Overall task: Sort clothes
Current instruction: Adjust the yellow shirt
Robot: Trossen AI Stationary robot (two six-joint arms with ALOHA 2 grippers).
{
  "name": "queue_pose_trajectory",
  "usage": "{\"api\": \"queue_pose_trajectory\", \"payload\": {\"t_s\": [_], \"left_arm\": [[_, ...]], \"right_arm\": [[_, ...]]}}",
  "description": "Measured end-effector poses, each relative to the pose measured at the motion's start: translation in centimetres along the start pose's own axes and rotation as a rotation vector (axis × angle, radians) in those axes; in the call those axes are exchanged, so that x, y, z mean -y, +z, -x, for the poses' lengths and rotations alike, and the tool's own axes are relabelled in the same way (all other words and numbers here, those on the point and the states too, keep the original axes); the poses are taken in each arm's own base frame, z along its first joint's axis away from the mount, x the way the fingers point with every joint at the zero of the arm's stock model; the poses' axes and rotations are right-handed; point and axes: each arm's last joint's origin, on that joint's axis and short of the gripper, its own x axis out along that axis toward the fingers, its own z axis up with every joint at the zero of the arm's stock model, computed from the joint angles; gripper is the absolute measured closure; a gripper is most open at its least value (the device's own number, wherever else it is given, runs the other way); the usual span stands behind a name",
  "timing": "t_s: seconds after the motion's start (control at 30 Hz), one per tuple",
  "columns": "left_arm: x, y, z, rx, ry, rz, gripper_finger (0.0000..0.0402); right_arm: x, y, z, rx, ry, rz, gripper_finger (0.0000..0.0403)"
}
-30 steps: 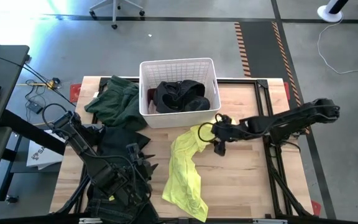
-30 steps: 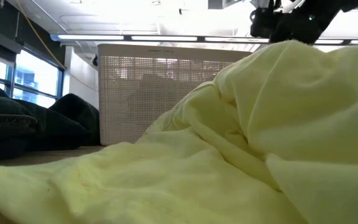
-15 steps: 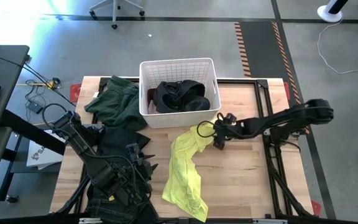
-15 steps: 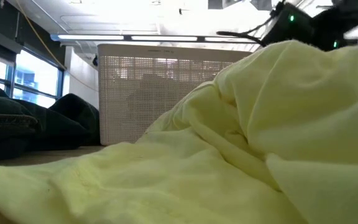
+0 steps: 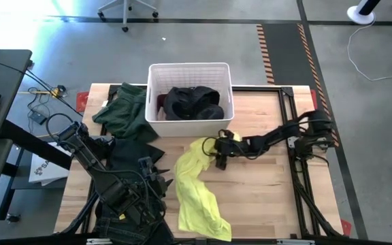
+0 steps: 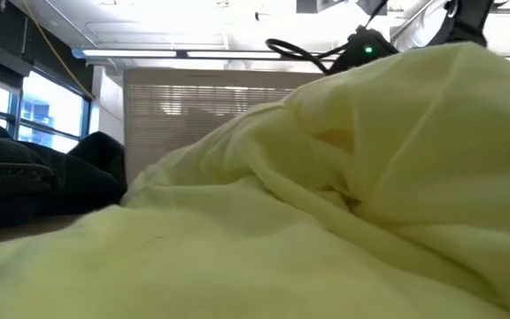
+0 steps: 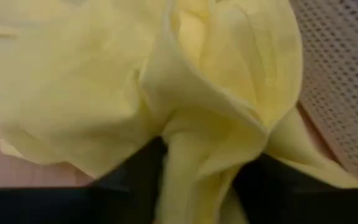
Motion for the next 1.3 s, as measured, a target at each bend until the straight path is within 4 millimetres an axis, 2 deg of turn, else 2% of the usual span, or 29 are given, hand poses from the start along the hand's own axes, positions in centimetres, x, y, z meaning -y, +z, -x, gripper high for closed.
{"api": "queue_pose_trajectory", "payload": {"t_s": [0.13, 0.23, 0.33, 0.53, 0.63, 0.77, 0.83, 0.9, 1.07, 1.13, 1.2, 1.3], "left_arm": [[0.0, 0.0, 0.0, -0.006, -0.005, 0.001, 0.0234], [0.1, -0.1, 0.0, -0.023, -0.021, 0.009, 0.0234], [0.1, -0.1, 0.0, -0.033, -0.032, 0.017, 0.0234], [0.2, -0.2, 0.2, -0.027, -0.033, 0.016, 0.0234], [0.2, -0.2, 0.2, -0.025, -0.031, 0.016, 0.0234], [0.2, -0.1, 0.2, -0.014, -0.022, 0.000, 0.0234], [0.1, -0.1, 0.2, -0.008, -0.017, -0.001, 0.0234], [0.1, -0.1, 0.2, -0.008, -0.016, -0.002, 0.0234], [0.1, -0.1, 0.2, -0.008, -0.016, -0.003, 0.0234], [0.2, -0.1, 0.2, -0.009, -0.018, -0.003, 0.0234], [0.2, -0.2, 0.3, -0.009, -0.021, -0.003, 0.0234], [0.2, -0.2, 0.4, -0.007, -0.023, 0.007, 0.0234]], "right_arm": [[-0.7, 0.8, 0.3, 0.001, 0.018, 0.001, 0.0361], [-1.3, 1.9, 1.9, 0.014, 0.016, 0.012, 0.0370], [-1.9, 3.5, 4.7, 0.026, 0.004, 0.019, 0.0365], [-3.6, 6.6, 13.2, 0.079, -0.107, 0.086, 0.0368], [-4.0, 9.3, 18.9, 0.219, -0.203, 0.083, 0.0368], [-4.0, 12.8, 25.5, 0.411, -0.328, 0.091, 0.0368], [-3.8, 14.7, 28.4, 0.501, -0.351, 0.081, 0.0368], [-3.6, 16.4, 30.4, 0.554, -0.370, 0.100, 0.0368], [-4.6, 18.9, 32.9, 0.579, -0.558, 0.227, 0.0368], [-5.1, 19.6, 33.5, 0.593, -0.559, 0.233, 0.0368], [-5.8, 19.8, 33.3, 0.601, -0.477, 0.252, 0.0368], [-7.5, 18.8, 31.7, 0.527, -0.215, 0.313, 0.0368]]}}
